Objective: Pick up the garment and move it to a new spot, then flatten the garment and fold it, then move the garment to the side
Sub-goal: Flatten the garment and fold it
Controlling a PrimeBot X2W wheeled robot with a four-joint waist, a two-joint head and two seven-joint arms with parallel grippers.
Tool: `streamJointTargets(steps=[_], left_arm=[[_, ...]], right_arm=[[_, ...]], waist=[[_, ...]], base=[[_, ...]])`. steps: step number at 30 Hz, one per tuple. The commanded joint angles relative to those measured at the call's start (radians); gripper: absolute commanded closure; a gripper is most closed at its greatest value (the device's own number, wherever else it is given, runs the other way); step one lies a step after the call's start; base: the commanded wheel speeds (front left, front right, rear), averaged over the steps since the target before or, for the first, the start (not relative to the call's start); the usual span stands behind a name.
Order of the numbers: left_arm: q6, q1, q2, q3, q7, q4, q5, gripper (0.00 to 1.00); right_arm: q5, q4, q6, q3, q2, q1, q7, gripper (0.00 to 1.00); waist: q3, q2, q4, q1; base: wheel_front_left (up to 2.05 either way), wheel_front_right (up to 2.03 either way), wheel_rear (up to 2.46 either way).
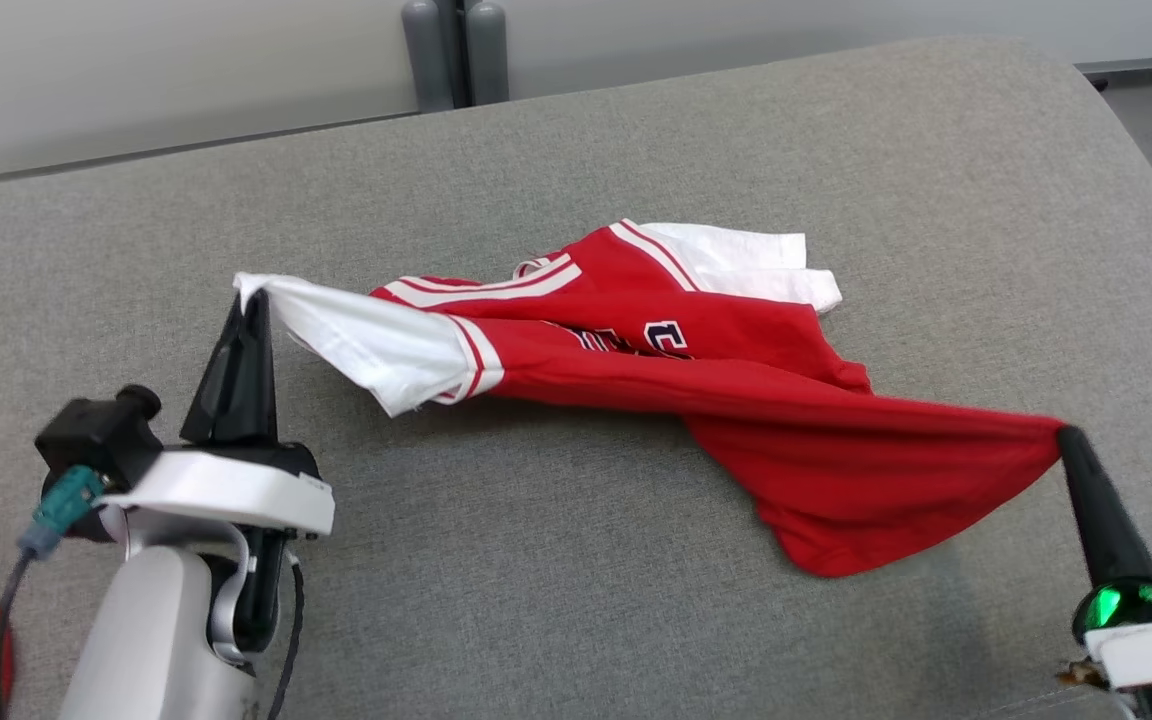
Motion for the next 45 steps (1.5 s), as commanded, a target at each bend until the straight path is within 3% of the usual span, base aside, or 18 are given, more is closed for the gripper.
streamJointTargets(steps=[1, 4, 7, 12, 16, 19, 23, 26, 27, 32, 36, 39, 45], left_arm=[[-0.008, -0.018, 0.007, 0.007, 0.017, -0.021, -0.021, 1.00], [-0.026, -0.052, 0.022, 0.005, 0.144, -0.136, -0.089, 1.00], [-0.032, -0.118, 0.032, 0.004, 0.348, -0.255, -0.200, 1.00], [0.032, -0.335, 0.066, 0.028, 0.679, -0.369, -0.349, 1.00], [0.072, -0.575, 0.091, 0.028, 0.755, -0.319, -0.340, 1.00], [0.077, -0.787, 0.090, 0.024, 0.710, -0.216, -0.305, 1.00], [0.068, -1.053, 0.090, 0.018, 0.567, -0.029, -0.232, 1.00], [0.032, -1.241, 0.097, 0.003, 0.415, 0.097, -0.173, 1.00], [-0.008, -1.345, 0.104, -0.025, 0.308, 0.167, -0.139, 1.00], [-0.057, -1.502, 0.083, -0.092, 0.056, 0.286, -0.159, 1.00], [-0.059, -1.449, 0.089, -0.165, 0.016, 0.265, -0.239, 1.00], [-0.057, -1.316, 0.130, -0.233, -0.001, 0.215, -0.346, 1.00], [-0.058, -0.902, 0.205, -0.325, -0.014, 0.065, -0.546, 1.00]], right_arm=[[0.002, -0.021, 0.000, -0.009, -0.017, -0.014, -0.001, 1.00], [0.046, -0.092, 0.000, -0.024, -0.090, -0.058, -0.001, 1.00], [0.068, -0.122, 0.000, -0.037, -0.171, -0.141, 0.010, 1.00], [0.080, -0.106, 0.000, -0.047, -0.269, -0.384, 0.053, 1.00], [0.019, 0.015, 0.000, -0.009, -0.307, -0.649, 0.111, 1.00], [-0.057, 0.149, 0.000, 0.038, -0.290, -0.880, 0.155, 1.00], [-0.187, 0.326, 0.000, 0.105, -0.226, -1.195, 0.164, 1.00], [-0.252, 0.448, 0.000, 0.131, -0.156, -1.394, 0.115, 1.00], [-0.284, 0.516, 0.000, 0.141, -0.118, -1.501, 0.067, 1.00], [-0.333, 0.600, 0.000, 0.202, -0.095, -1.659, 0.009, 1.00], [-0.313, 0.595, 0.000, 0.242, -0.111, -1.636, 0.001, 1.00], [-0.291, 0.587, 0.000, 0.288, -0.138, -1.559, -0.002, 1.00], [-0.250, 0.513, 0.000, 0.282, -0.193, -1.290, -0.004, 1.00]], waist=[[-0.011, 0.0000, 0.007, 0.0000], [-0.024, 0.0000, 0.018, 0.0000], [-0.024, 0.0000, 0.032, 0.0000], [0.016, 0.0000, 0.057, 0.0000], [0.085, 0.0000, 0.084, 0.0000], [0.161, 0.0000, 0.100, 0.0000], [0.270, 0.0000, 0.111, 0.0000], [0.341, 0.0000, 0.108, 0.0000], [0.378, 0.0000, 0.105, 0.0000], [0.472, 0.0000, 0.142, 0.0000], [0.511, 0.0000, 0.171, 0.0000], [0.517, 0.0000, 0.196, 0.0000], [0.460, 0.0000, 0.231, 0.0000]], base=[[0.00, 0.00, 0.00], [0.00, 0.00, 0.00], [0.00, 0.00, 0.00], [0.00, 0.00, 0.00], [0.00, 0.00, 0.00], [0.00, 0.00, 0.00], [0.00, 0.00, 0.00], [0.00, 0.00, 0.00], [0.00, 0.00, 0.00], [0.00, 0.00, 0.00], [0.00, 0.00, 0.00], [0.00, 0.00, 0.00], [0.00, 0.00, 0.00]])
